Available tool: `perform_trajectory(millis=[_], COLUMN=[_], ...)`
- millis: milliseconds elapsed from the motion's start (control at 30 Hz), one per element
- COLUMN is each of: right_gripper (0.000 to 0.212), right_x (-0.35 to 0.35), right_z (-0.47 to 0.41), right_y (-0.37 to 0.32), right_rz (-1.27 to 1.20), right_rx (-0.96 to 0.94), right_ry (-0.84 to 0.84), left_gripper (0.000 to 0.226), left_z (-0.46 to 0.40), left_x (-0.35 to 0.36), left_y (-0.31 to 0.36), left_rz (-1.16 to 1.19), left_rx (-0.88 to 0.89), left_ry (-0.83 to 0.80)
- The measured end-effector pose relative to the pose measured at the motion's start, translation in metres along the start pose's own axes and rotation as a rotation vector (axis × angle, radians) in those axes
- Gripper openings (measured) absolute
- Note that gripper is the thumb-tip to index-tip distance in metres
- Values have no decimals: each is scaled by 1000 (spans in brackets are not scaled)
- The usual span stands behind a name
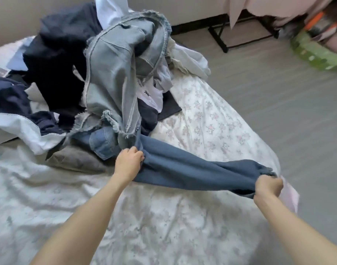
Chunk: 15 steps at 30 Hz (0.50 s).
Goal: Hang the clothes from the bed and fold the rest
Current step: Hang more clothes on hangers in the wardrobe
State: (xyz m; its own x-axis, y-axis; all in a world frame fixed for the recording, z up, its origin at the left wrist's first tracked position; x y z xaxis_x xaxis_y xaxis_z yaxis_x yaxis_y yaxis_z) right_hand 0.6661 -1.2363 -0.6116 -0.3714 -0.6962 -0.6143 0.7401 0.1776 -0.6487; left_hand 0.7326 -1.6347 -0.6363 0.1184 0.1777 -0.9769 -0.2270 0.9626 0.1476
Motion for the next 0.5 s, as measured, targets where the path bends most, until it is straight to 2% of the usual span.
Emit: perform_trajectory(millis=[67,133,200,267,367,433,500], right_gripper=[28,31,40,48,54,55,56], right_x=[-16,-13,4,27,65,92,115], right_z=[-6,-3,9,26,52,70,86], right_y=[0,0,1,4,5,10,14], right_rz=[124,278,464,689,909,991,1014], right_rx=[-77,-194,-317,-441,-592,-684,-757], right_ry=[0,-104,-252,-339,-418,-496,-565], left_gripper=[2,13,37,66,99,103,80], left_z=[-2,-4,-10,-14,-19,-25,-39], left_x=[-1,-1,-2,3,15,23,26], left_y=[25,40,39,26,-7,-23,-28], left_rz=[99,113,78,52,155,133,6], left_rx=[-9,-50,-126,-240,-419,-428,-315], left_ry=[4,31,73,24,-61,-135,-177])
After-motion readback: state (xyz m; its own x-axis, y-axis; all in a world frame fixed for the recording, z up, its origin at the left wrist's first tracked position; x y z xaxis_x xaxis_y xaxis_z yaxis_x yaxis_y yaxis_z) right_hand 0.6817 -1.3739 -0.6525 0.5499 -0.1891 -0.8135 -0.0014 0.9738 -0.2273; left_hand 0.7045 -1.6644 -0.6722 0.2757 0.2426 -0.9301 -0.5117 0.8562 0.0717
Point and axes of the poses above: each hand's wrist, its own z-axis away from the middle knuckle, its own x-axis out of the palm, y = z × x, the point moved 7 cm from there along -z, towards the middle knuckle, and after that the axes turned 1 degree about -y, right-handed, at the moved point
